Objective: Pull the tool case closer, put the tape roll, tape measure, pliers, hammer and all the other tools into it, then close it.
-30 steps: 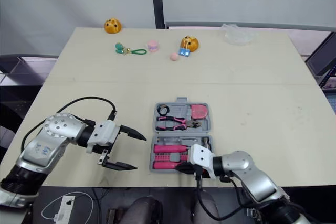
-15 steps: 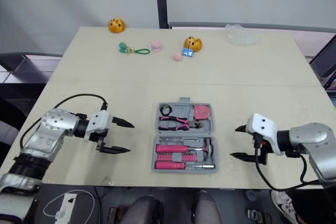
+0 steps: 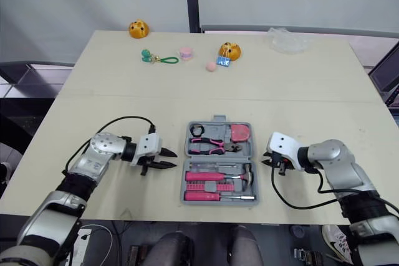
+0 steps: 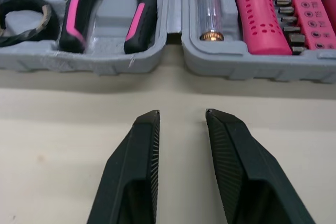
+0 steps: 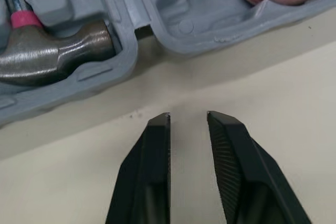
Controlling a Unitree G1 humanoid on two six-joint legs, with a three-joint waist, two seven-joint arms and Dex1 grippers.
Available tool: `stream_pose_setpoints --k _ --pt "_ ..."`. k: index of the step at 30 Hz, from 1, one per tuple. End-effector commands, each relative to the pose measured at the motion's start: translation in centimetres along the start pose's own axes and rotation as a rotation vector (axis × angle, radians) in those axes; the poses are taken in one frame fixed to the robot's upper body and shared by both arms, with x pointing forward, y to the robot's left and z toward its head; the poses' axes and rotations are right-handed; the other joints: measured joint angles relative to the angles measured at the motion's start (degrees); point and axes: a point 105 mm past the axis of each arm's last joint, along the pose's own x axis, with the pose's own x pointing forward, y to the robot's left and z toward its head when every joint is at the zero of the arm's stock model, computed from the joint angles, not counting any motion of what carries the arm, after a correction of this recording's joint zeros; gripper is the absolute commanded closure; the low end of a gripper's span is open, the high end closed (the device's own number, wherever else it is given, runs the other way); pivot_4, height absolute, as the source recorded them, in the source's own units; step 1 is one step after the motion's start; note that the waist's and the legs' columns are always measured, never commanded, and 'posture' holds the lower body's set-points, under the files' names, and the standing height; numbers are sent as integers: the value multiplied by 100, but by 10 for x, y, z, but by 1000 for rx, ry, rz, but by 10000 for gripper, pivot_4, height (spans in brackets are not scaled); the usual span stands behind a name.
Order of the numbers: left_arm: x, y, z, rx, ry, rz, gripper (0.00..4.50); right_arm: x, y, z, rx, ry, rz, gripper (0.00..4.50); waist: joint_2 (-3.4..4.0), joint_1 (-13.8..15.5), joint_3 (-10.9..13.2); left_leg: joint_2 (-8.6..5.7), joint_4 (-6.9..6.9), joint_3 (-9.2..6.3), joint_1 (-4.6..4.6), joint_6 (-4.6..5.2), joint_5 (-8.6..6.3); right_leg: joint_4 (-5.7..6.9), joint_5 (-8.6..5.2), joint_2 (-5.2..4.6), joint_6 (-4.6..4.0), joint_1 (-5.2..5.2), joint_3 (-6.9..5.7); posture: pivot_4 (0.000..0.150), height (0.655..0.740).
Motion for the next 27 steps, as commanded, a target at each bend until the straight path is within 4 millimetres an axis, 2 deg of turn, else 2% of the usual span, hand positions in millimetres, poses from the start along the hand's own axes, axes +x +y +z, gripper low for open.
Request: stream_pose_setpoints --k 1,8,16,20,27 --pt "6 5 6 36 2 15 44017 5 3 3 -31 4 -4 45000 0 -5 0 0 0 0 1 0 0 1 0 0 0 0 1 1500 7400" --pt "26 0 12 34 -18 -15 44584 14 7 13 -24 -26 -2 45000 0 -16 -1 2 1 1 4 0 0 3 0 2 0 1 1 1500 7400" --pt "43 -3 22 24 -55 -18 44584 25 17 38 -29 -118 23 45000 -4 -8 -4 0 5 0 6 0 0 5 0 1 0 6 2 1500 7400" --pt "43 -11 22 0 -54 -31 44584 24 25 44 -29 -133 35 45000 -3 -12 -4 2 3 -1 8 0 0 7 0 1 0 5 3 1500 7400" --pt "30 -41 16 -48 -42 -58 44584 19 50 46 -9 -141 77 45000 -3 -47 -4 5 -7 -1 9 -1 -1 3 -1 2 -1 3 6 1500 7400"
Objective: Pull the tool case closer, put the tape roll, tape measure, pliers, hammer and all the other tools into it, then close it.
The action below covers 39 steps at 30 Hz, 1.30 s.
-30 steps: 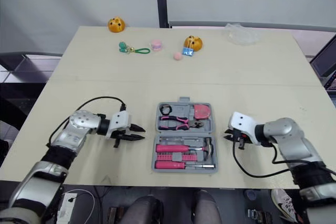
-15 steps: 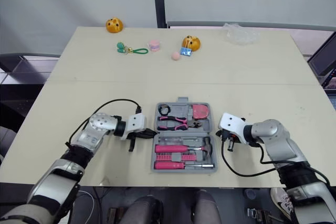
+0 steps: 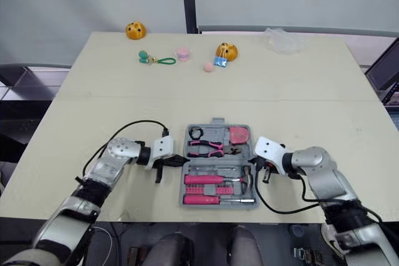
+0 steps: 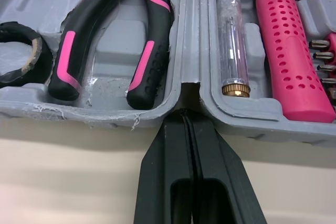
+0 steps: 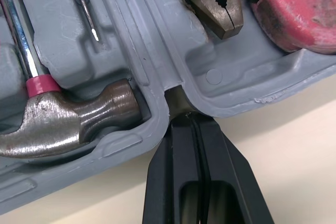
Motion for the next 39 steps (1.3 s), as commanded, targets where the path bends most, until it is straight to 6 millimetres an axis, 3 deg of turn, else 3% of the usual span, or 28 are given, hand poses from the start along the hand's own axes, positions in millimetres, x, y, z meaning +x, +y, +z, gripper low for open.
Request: stream_pose_setpoints --k 1,9,24,33,36,39 --pt "5 -21 6 -10 -26 -57 44584 2 19 24 -40 -91 61 45000 0 -3 0 0 1 0 0 0 0 0 0 -1 0 1 1 1500 7400" --pt "-1 -35 4 -42 -9 -48 44584 0 31 21 -9 -85 69 45000 1 18 -1 -2 3 1 4 -1 0 -1 0 -2 0 4 6 1500 7400" --pt "6 -11 10 -10 0 -5 44584 -4 9 17 -19 -58 3 45000 1 61 -1 -5 9 3 5 0 0 1 0 -3 0 7 7 1500 7400" --pt "8 -18 5 -5 11 -28 44584 -3 19 16 6 -63 25 45000 1 57 -1 -6 7 1 3 0 0 -1 1 -3 1 7 6 1500 7400" --pt "5 -15 3 0 25 -9 44584 -5 19 13 -3 -45 17 45000 2 60 -1 -6 7 1 3 0 0 -1 1 -3 1 7 5 1500 7400" --pt "-4 -9 -1 -3 47 19 44584 -11 7 3 -51 32 -59 45000 2 61 -1 -7 8 1 3 0 0 -1 1 -5 2 8 6 1500 7400"
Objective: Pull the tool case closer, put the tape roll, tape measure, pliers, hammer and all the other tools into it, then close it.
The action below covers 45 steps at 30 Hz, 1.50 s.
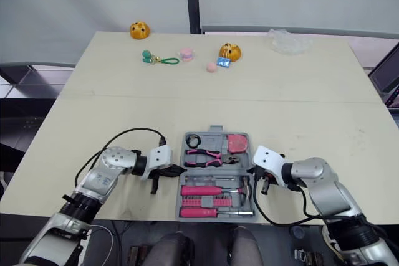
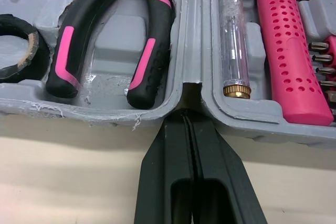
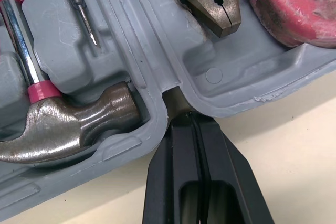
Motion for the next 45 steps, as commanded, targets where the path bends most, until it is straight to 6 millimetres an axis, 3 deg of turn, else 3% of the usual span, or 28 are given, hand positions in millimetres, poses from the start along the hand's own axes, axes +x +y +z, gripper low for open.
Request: stream_pose_setpoints --k 1,5,7,8,10,13,17,18,25,34,45 --pt "-6 4 -2 21 23 22 44584 -10 -10 6 -91 26 -75 45000 0 0 0 0 0 0 0 0 0 0 0 0 0 0 0 1500 7400" --pt "-36 8 4 80 31 47 44584 -34 -14 13 -108 34 -105 45000 1 -15 1 3 0 0 -1 0 0 1 0 2 0 -3 0 1500 7400" --pt "-46 -3 20 110 -41 3 44584 -47 -15 17 -51 10 -116 45000 2 -42 1 7 -6 0 -4 -2 -1 0 -1 4 -3 -10 0 1500 7400" --pt "-49 -11 28 121 -86 -28 44876 -51 -15 19 -10 -3 -116 42504 2 -42 2 8 -7 1 -4 -3 -2 0 -2 4 -3 -11 1 1500 7400" --pt "-51 -35 43 120 -172 -127 45000 -57 -13 20 121 -43 -101 36992 3 -33 1 9 -5 -1 -2 -3 -2 -4 -2 -2 -3 -6 2 1500 7400" --pt "-39 -62 48 53 -236 -237 45000 -55 -19 18 417 -127 -113 22948 3 -27 1 8 -4 -17 1 -4 -2 -9 -2 -8 -4 6 39 1500 7400" --pt "-18 -69 36 -15 -198 -247 45000 -43 -28 24 725 -221 -95 2390 10 -20 4 4 2 -27 1 -3 -2 -6 -2 -6 -5 13 40 1500 7400" --pt "-12 -69 32 -40 -186 -243 45000 -39 -30 27 792 -242 -80 602 13 -23 4 4 1 -26 1 -3 -2 -5 -2 -3 -5 13 43 1500 7400" --pt "6 -71 9 -83 -132 -242 45000 -18 -51 23 1033 -234 -118 602 15 -21 2 -2 -12 -7 -3 -2 -1 1 -2 4 -6 -7 23 1500 7400" --pt "7 -80 -5 -86 -101 -243 45000 10 -68 29 1037 -238 -110 602 26 -153 -4 3 -13 6 7 -2 0 11 -2 6 -6 -7 21 1500 7400" --pt "5 -69 -19 -94 -61 -204 45000 37 -53 48 1062 -264 143 602 28 -193 -46 7 -13 7 15 -2 0 19 -2 5 -6 -5 32 1500 7400"
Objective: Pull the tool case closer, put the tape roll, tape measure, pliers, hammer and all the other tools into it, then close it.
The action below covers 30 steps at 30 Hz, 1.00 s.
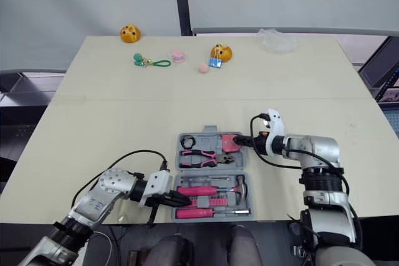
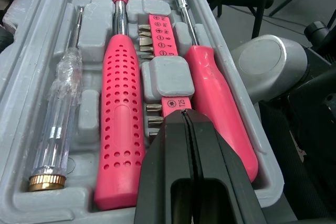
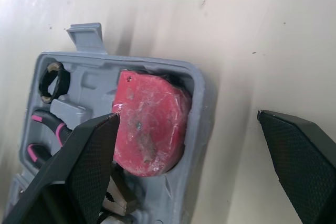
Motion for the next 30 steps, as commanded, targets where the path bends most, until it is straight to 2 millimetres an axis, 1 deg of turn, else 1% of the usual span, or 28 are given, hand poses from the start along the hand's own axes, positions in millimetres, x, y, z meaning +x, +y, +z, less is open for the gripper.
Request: stream_pose_setpoints --k 1,5,9,12,17,21,27,30 --pt "-5 0 -22 -57 78 25 45000 10 16 -11 66 47 146 602 1 -4 -2 0 0 0 0 0 0 0 0 0 0 0 2 1500 7400" --pt "-7 -2 -26 -57 89 31 45000 8 24 -4 90 27 230 602 1 -5 -3 0 0 -1 -1 0 0 1 0 -3 0 0 9 1500 7400" --pt "-8 -4 -31 -60 100 33 45000 -1 38 7 104 -9 331 602 3 -33 -2 1 -1 -2 -2 0 0 1 -1 -6 -3 -1 20 1500 7400" --pt "-9 -6 -34 -59 110 31 45000 -6 41 10 97 -13 357 602 5 -59 -3 1 -2 -4 -2 0 0 1 -2 -8 -3 -2 21 1500 7400" --pt "-10 -3 -36 -60 112 42 45000 -16 52 14 36 -14 417 602 7 -102 -3 1 -3 -8 -3 0 0 0 -2 -11 -4 -1 23 1500 7400" --pt "-10 -2 -38 -58 116 50 45000 -31 63 18 -12 -19 491 602 7 -101 -3 1 -3 -11 -4 -1 0 -1 -2 -11 -4 -1 23 1500 7400" --pt "-16 -4 -38 -58 124 57 45000 -56 80 12 -97 -20 613 602 7 -97 -3 1 -3 -17 -4 -2 -1 -4 -2 -17 -4 0 22 1500 7400" --pt "-18 -5 -19 -67 84 64 45000 -68 88 -8 -167 0 661 602 7 -94 -3 3 -6 -21 -5 -4 -2 -7 -3 -45 -5 0 20 1500 7400"
